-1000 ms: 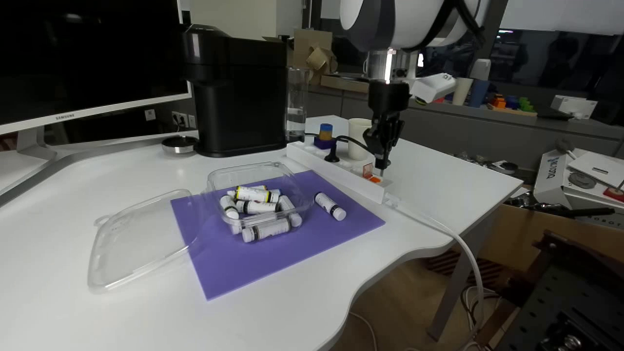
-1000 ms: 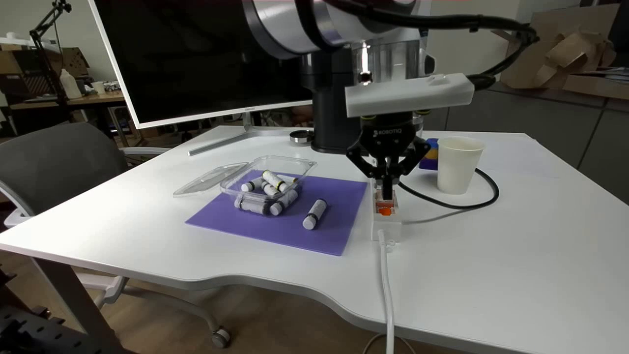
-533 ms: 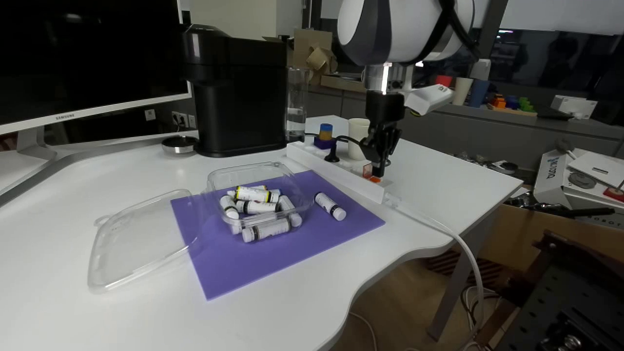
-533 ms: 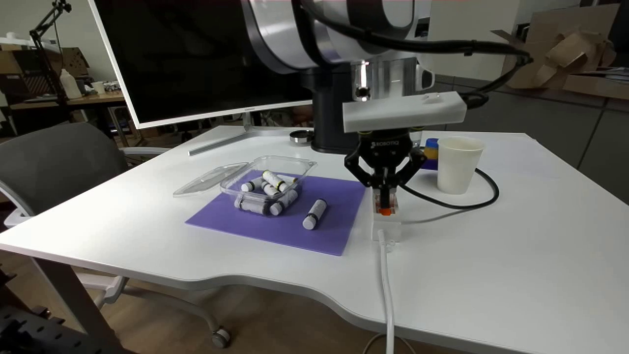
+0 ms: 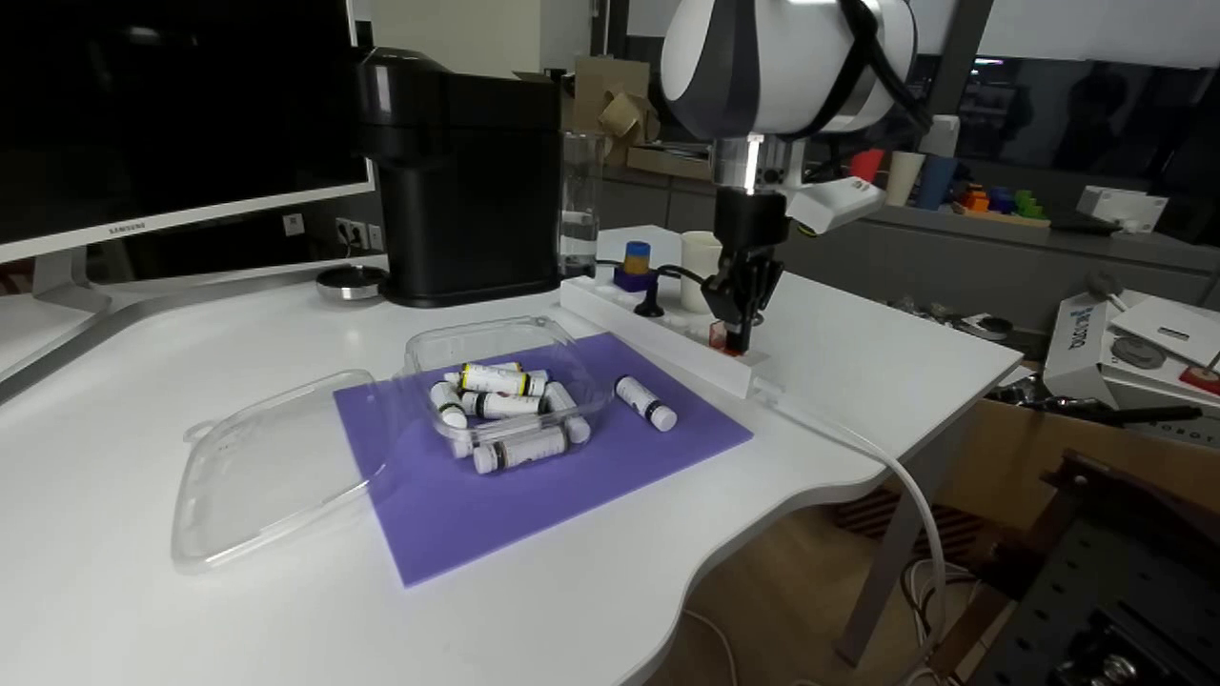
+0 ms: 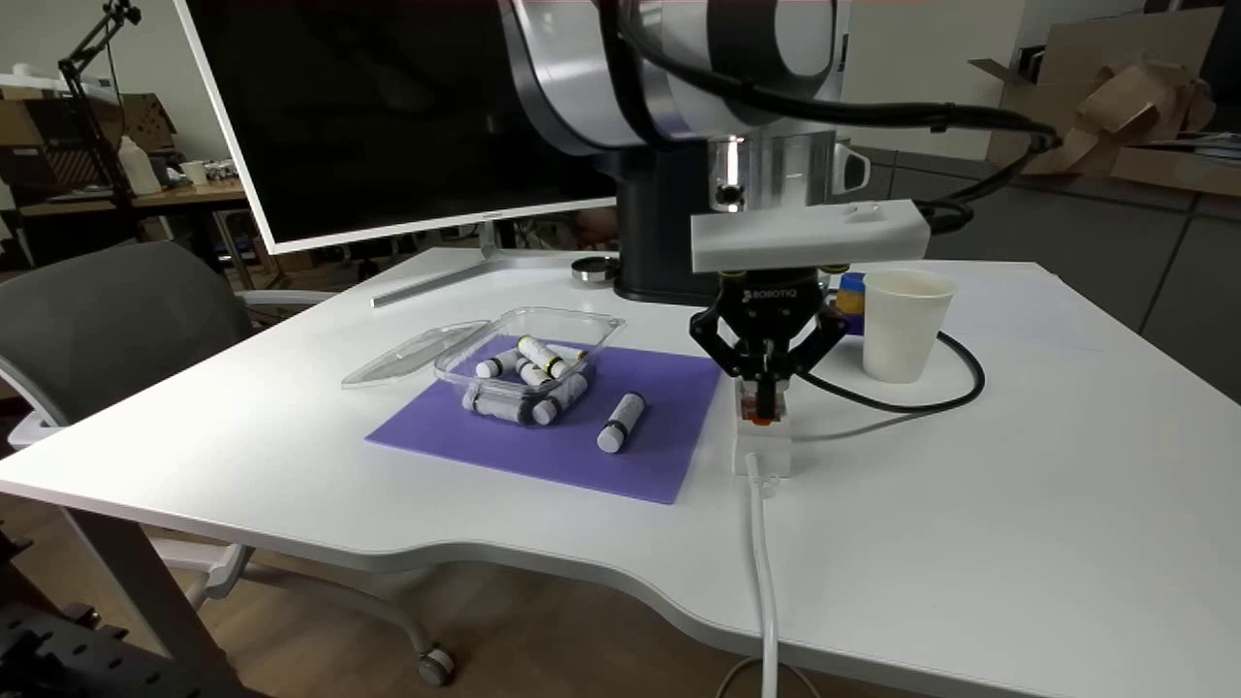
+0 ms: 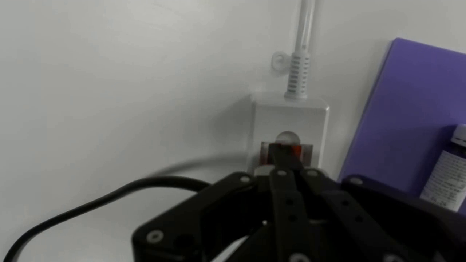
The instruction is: Turn on the extension cable
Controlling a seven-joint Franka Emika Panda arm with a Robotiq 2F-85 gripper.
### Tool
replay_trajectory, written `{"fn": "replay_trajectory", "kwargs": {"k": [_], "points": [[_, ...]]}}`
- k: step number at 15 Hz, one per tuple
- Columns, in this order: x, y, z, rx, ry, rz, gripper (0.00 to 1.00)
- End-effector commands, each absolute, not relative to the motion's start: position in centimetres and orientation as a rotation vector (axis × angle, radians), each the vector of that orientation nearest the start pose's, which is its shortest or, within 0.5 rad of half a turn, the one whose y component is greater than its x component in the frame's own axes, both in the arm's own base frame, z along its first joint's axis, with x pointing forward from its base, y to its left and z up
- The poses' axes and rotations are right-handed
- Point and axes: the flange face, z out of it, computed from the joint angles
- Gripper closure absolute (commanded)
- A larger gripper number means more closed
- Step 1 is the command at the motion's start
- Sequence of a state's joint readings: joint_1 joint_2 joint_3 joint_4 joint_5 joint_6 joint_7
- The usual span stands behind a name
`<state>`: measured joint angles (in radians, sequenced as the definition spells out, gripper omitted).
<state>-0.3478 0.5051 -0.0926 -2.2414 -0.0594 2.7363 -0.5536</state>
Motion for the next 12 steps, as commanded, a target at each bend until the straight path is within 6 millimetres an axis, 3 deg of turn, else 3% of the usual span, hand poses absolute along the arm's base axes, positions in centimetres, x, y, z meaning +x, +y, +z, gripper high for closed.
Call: {"fn": "replay_trajectory", "kwargs": {"k": [1, 12], "points": [[49.5, -23.9, 13.3, -3.169, -0.27, 0.102, 1.0], [50.5, -25.3, 11.6, -3.075, -0.283, 0.209, 1.0]]}}
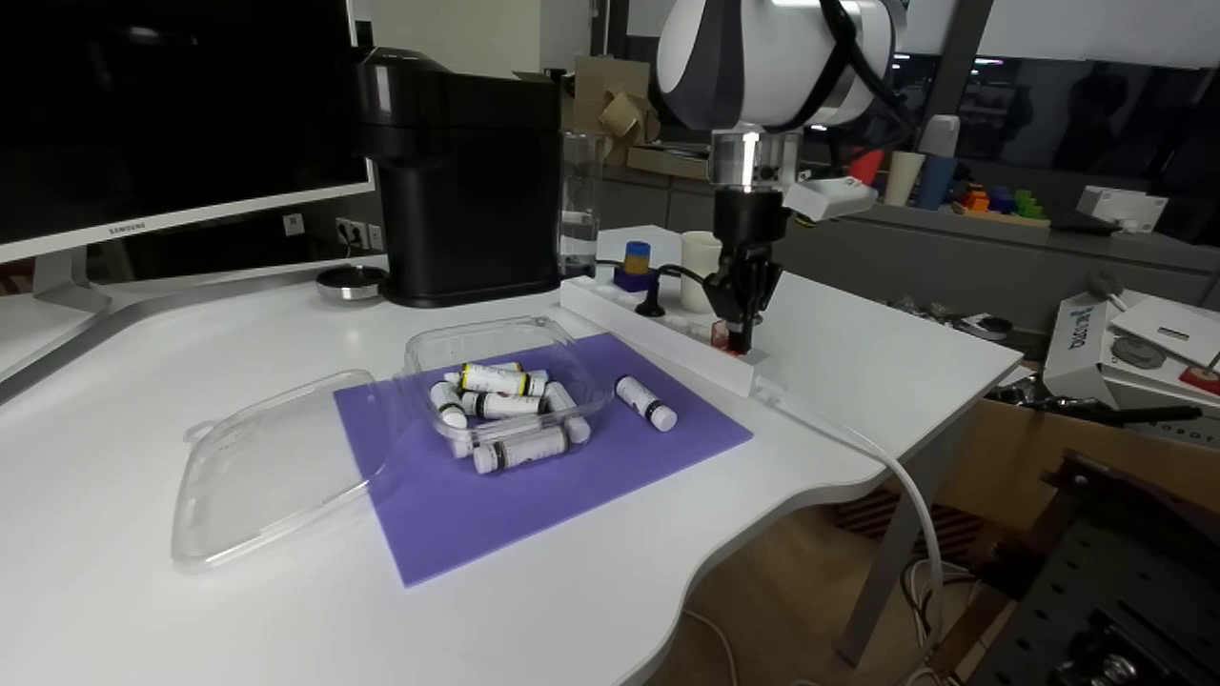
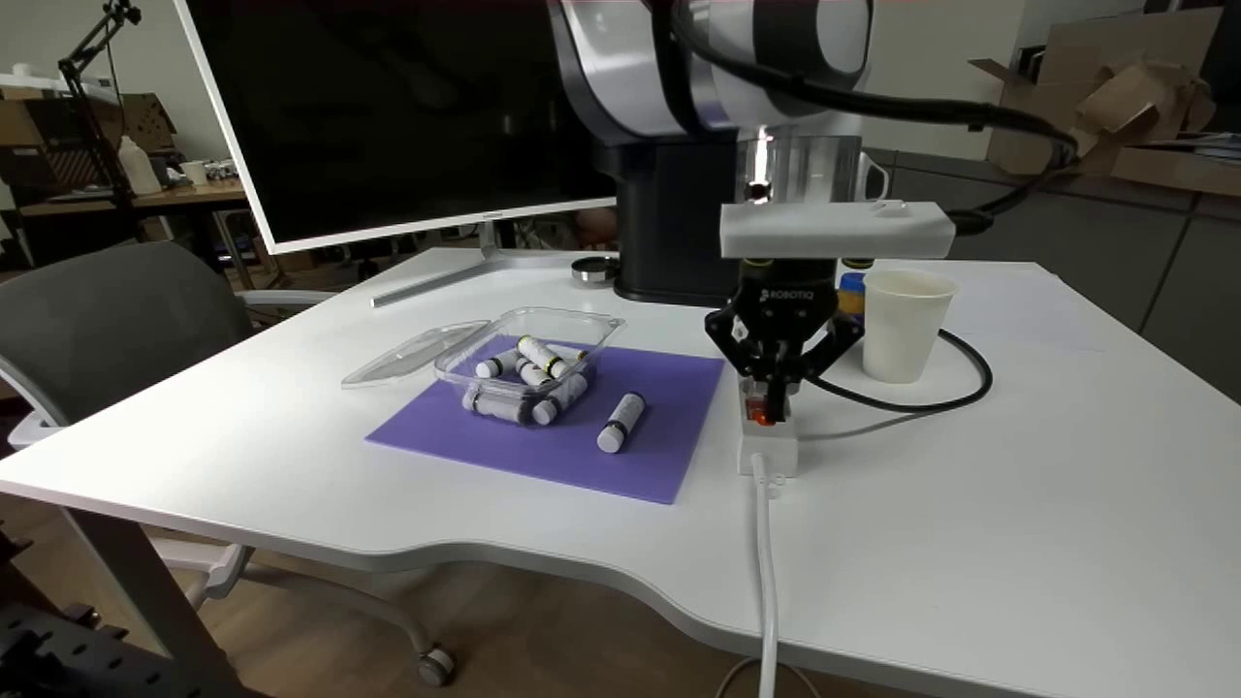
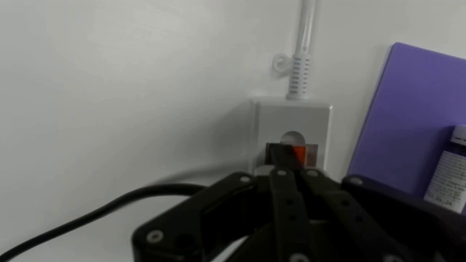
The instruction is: Turn on the extension cable
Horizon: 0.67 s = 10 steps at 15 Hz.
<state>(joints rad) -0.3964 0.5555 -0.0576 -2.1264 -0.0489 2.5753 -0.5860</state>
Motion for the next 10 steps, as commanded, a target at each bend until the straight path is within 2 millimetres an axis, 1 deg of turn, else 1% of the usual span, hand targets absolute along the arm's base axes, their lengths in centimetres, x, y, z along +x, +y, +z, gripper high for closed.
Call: {"fn": "replay_trajectory", "kwargs": {"k": [1, 5, 10], "points": [[50.5, -25.4, 11.8, -3.063, -0.285, 0.204, 1.0], [50.1, -24.6, 14.3, -3.085, -0.371, 0.141, 1.0], [48.6, -22.7, 17.3, -3.117, -0.471, 0.029, 1.0]]}}
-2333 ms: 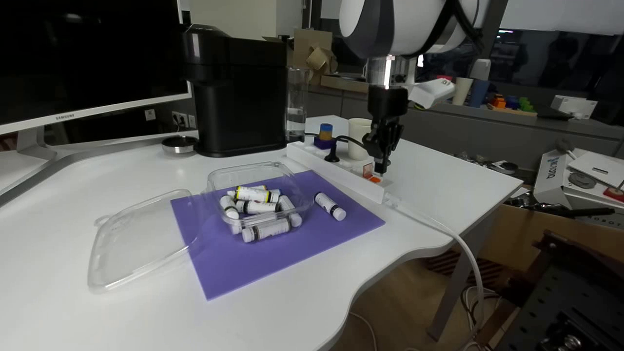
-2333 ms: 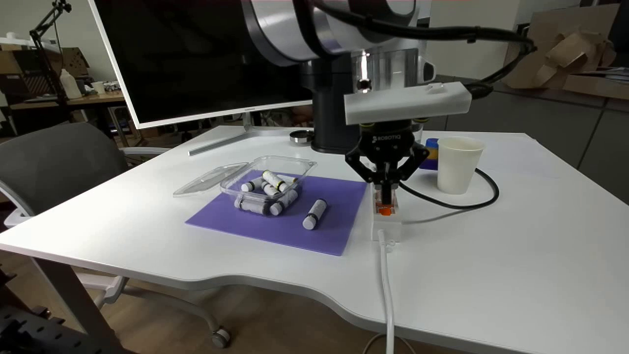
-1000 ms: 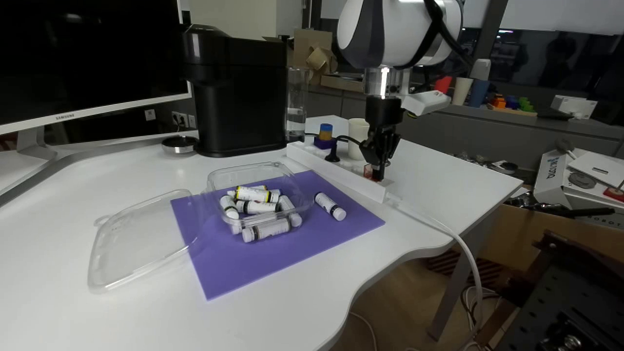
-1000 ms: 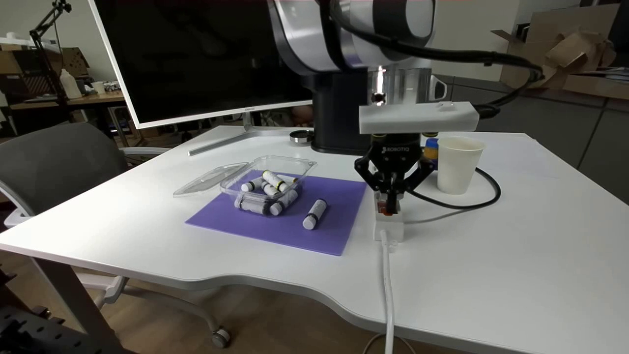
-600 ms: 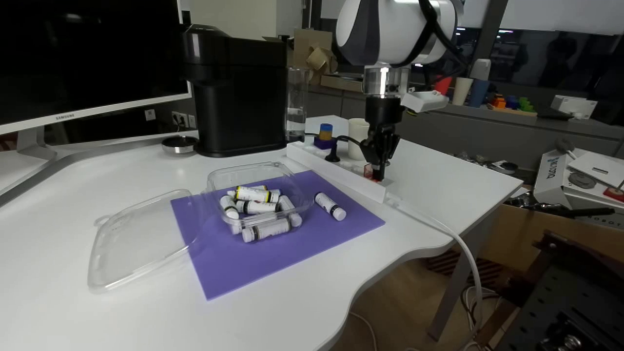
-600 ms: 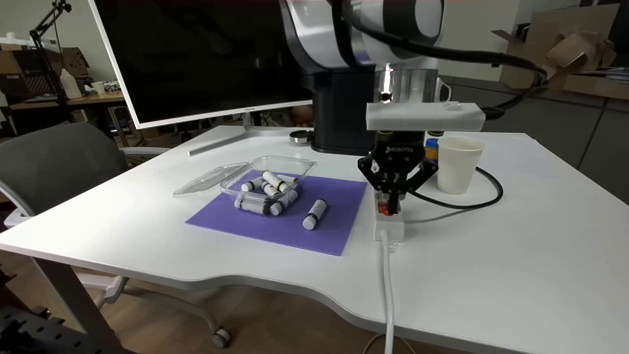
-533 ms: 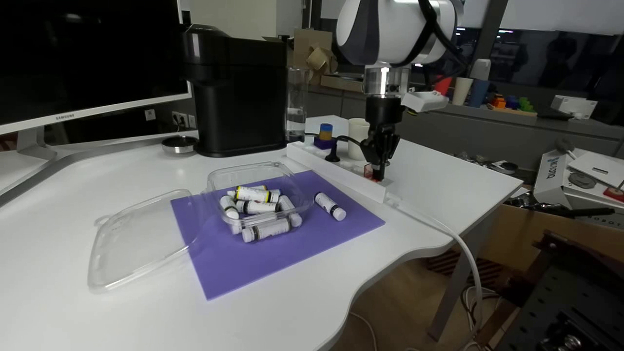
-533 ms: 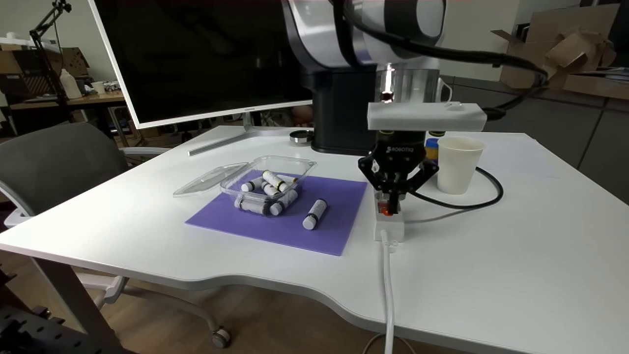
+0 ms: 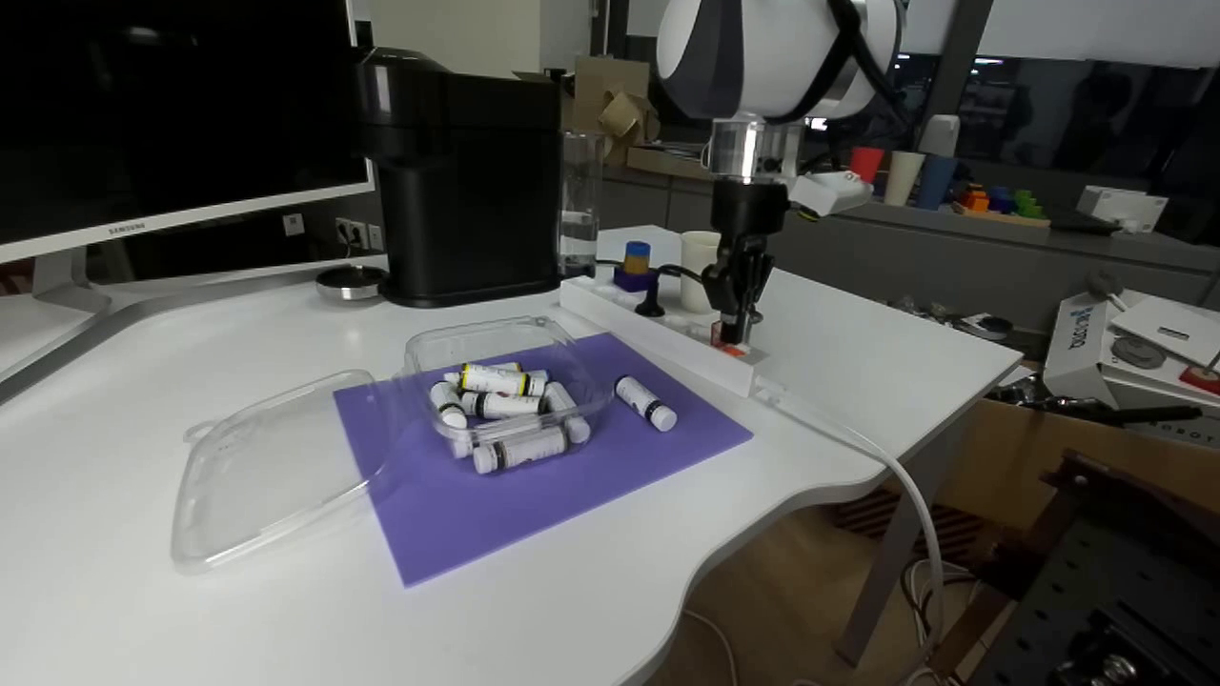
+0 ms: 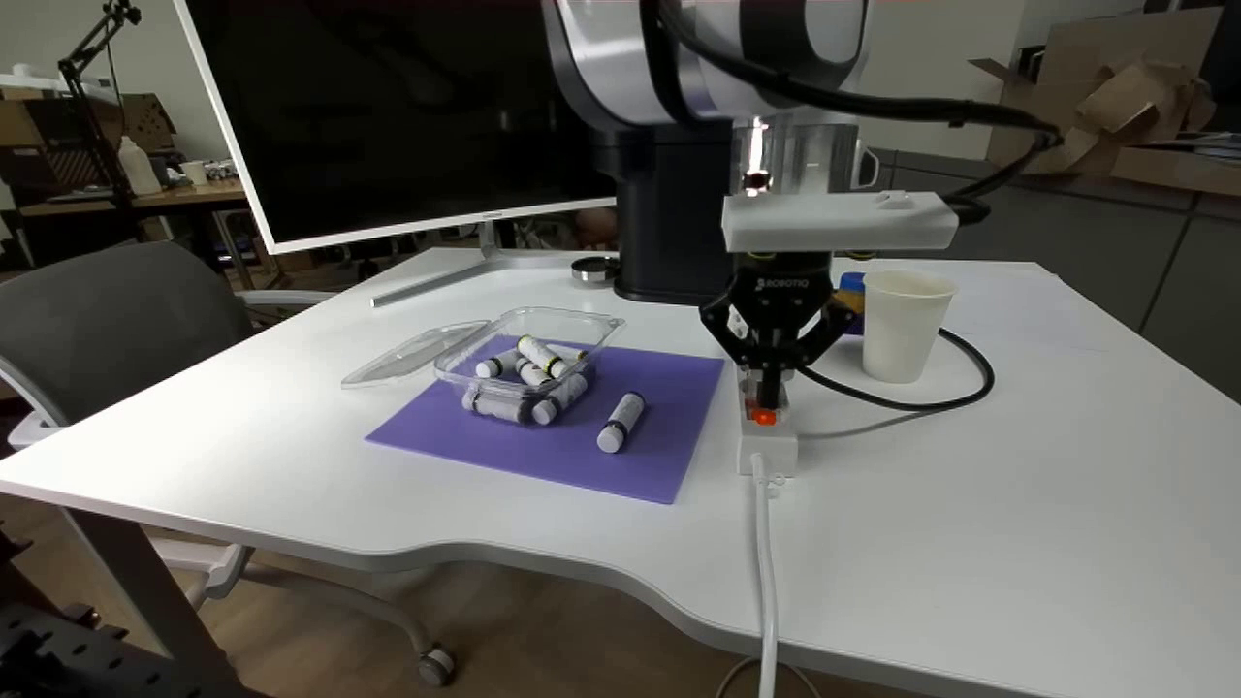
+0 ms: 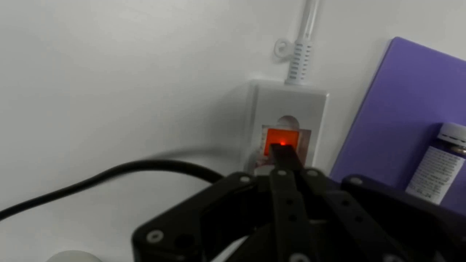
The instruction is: Turn on the extension cable
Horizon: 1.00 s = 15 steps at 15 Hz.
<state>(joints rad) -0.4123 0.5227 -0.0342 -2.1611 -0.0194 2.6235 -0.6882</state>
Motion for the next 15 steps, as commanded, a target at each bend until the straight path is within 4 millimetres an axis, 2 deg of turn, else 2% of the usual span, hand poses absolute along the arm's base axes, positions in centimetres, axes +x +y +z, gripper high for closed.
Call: {"fn": "replay_trajectory", "kwargs": {"k": [1, 2, 3, 5, 13, 15], "points": [[48.2, -22.3, 17.9, -3.118, -0.488, 0.016, 1.0], [47.8, -21.8, 18.7, -3.114, -0.504, 0.008, 0.74], [47.4, -21.4, 19.3, -3.114, -0.511, 0.009, 0.72], [46.7, -20.7, 20.8, -3.114, -0.517, 0.007, 0.6], [45.1, -18.4, 25.6, -3.151, -0.483, -0.009, 0.06], [44.9, -18.0, 26.5, -3.16, -0.448, -0.004, 0.0]]}}
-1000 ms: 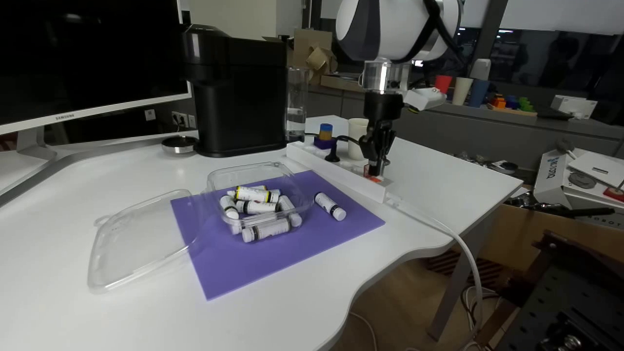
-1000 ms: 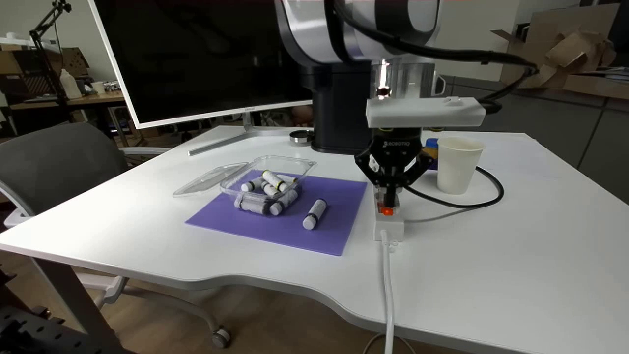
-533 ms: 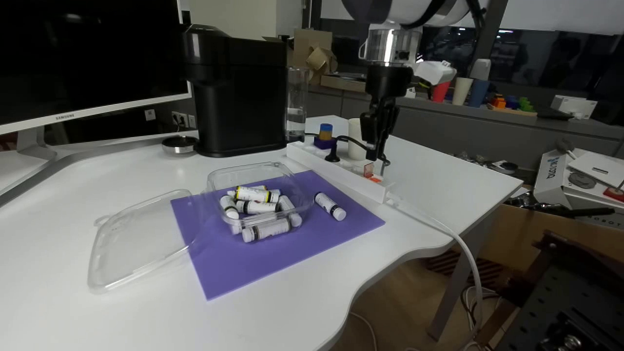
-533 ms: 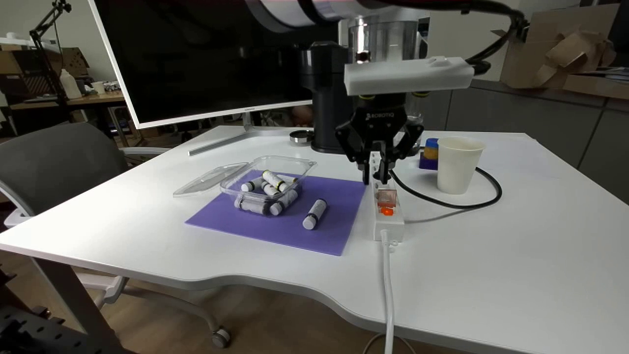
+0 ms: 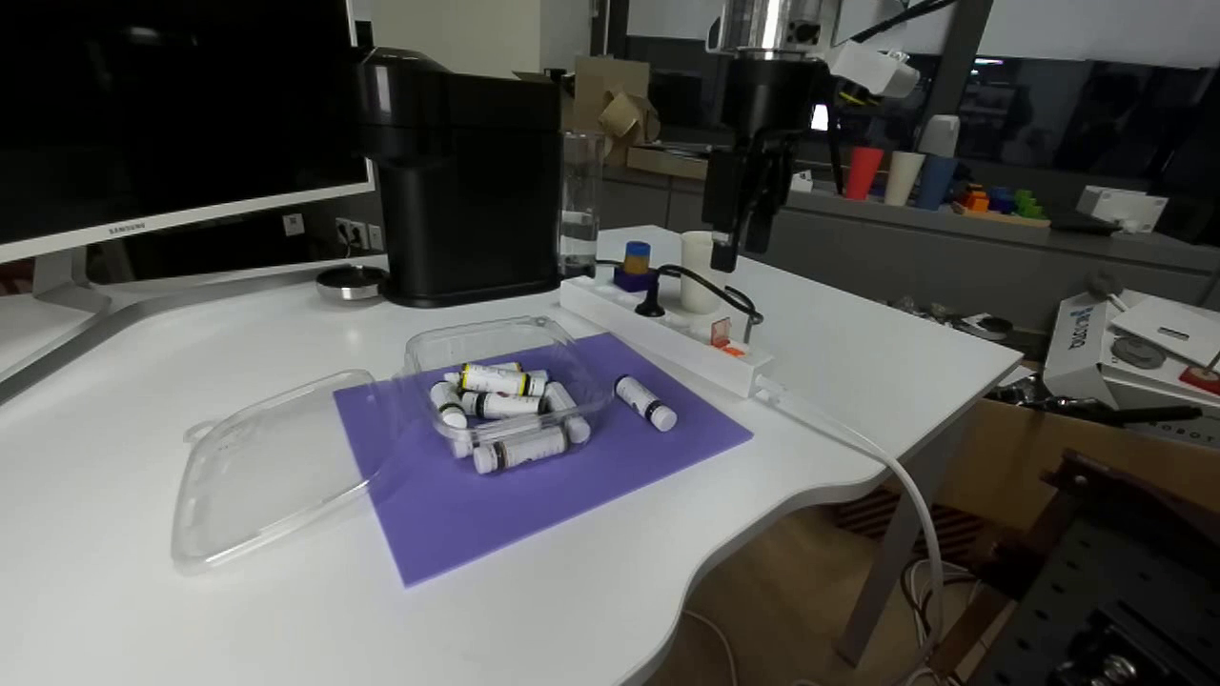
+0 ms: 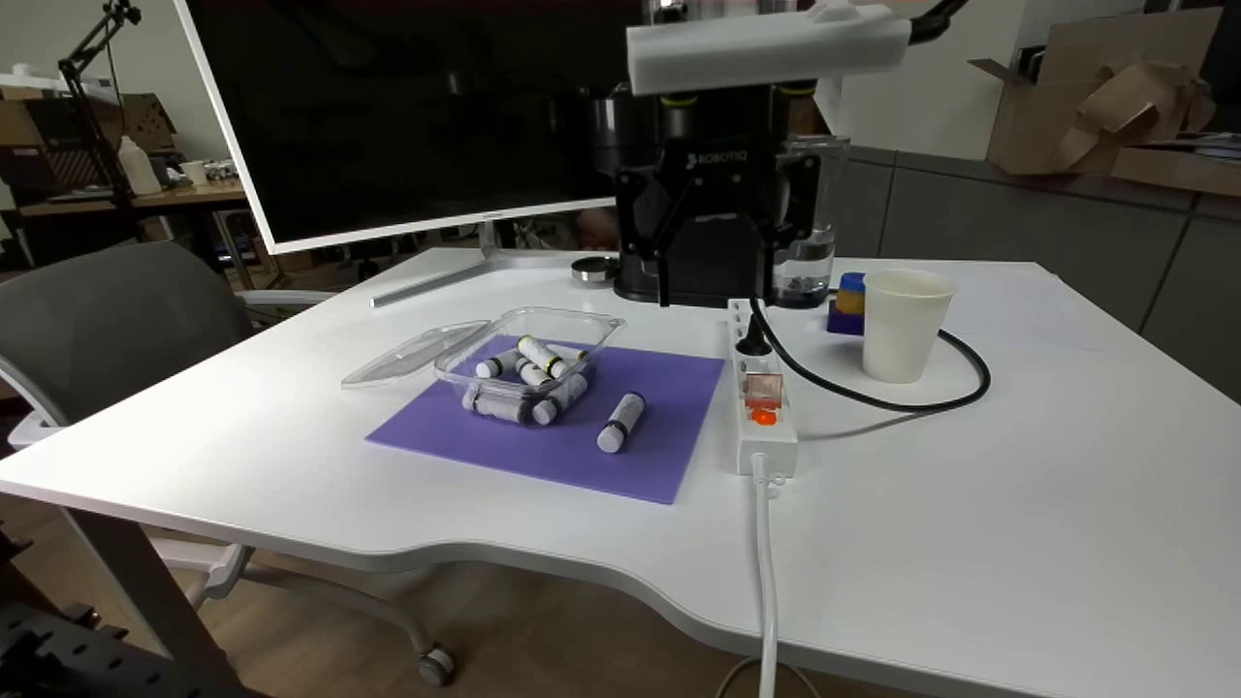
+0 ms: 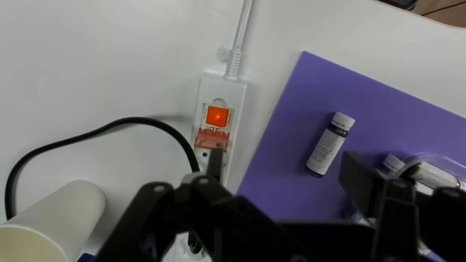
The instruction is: Turn on the extension cable
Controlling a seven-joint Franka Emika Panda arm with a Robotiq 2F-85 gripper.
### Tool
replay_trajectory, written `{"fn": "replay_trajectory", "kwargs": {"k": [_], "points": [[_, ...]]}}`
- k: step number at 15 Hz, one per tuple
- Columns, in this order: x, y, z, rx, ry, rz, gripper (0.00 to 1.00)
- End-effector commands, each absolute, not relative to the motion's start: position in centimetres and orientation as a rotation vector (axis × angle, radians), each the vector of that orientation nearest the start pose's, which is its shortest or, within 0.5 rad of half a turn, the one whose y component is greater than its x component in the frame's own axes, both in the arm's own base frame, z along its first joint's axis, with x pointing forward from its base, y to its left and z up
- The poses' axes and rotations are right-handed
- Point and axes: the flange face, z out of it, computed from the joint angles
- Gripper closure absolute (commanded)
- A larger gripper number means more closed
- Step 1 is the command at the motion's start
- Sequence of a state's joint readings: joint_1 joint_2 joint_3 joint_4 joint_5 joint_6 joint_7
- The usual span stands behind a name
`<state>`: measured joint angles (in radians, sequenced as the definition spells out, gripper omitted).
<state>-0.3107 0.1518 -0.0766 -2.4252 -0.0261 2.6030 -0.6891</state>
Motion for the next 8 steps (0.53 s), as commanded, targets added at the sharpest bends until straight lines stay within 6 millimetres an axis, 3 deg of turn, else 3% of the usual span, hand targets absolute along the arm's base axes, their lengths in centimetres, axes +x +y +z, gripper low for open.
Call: {"fn": "replay_trajectory", "kwargs": {"k": [1, 8], "points": [[44.8, -17.9, 26.9, -3.166, -0.429, -0.002, 0.0], [44.1, -17.5, 28.1, -3.179, -0.321, 0.06, 0.0]]}}
